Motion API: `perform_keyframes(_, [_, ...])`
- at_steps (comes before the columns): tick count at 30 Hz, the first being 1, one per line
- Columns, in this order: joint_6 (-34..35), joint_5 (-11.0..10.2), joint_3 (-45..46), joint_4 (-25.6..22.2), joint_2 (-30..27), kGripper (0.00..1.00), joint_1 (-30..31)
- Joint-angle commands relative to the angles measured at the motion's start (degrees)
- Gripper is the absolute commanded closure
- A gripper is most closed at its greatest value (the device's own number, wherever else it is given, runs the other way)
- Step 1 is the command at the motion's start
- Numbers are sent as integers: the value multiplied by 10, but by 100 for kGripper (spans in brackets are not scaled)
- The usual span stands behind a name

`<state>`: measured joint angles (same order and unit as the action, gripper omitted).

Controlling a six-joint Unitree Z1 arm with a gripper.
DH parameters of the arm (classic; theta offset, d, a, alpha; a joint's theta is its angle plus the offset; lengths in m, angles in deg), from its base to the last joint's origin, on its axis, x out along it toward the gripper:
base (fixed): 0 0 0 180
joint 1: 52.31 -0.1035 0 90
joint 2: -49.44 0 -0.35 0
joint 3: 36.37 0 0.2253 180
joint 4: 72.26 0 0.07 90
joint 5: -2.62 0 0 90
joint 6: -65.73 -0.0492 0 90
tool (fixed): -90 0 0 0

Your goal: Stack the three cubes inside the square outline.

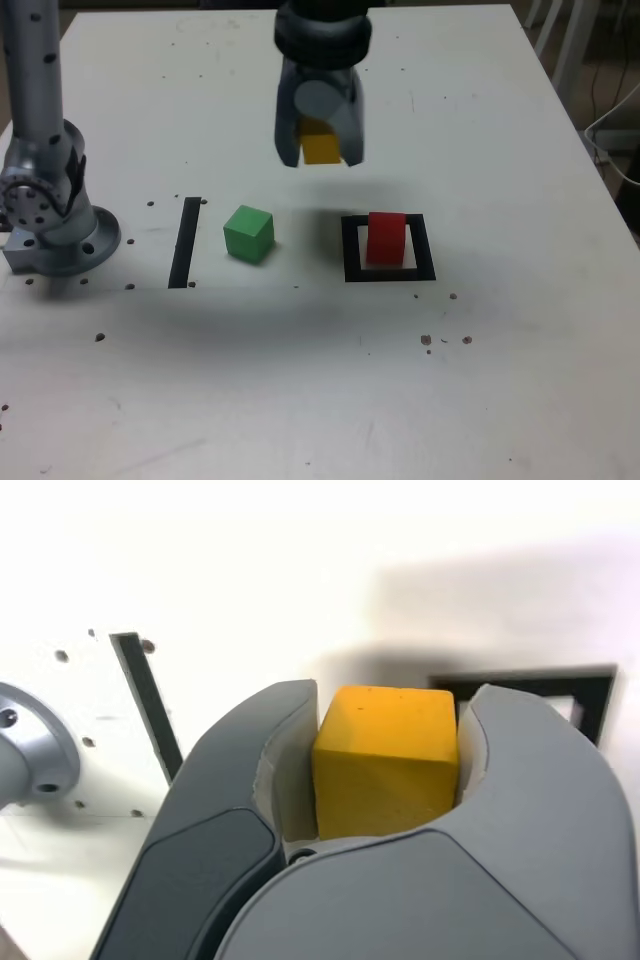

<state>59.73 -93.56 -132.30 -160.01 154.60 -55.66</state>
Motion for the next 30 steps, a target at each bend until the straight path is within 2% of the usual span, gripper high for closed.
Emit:
perform_keyframes(1, [10,13,-17,-14,10,77,19])
perform_keyframes(6, [25,43,-48,-27,34,77,60])
perform_keyframes(12, [43,63,-81,-33,61,77,104])
perform_keyframes(20, [55,68,-105,-34,89,77,127])
perform_keyframes(30, [55,62,-115,-23,113,77,121])
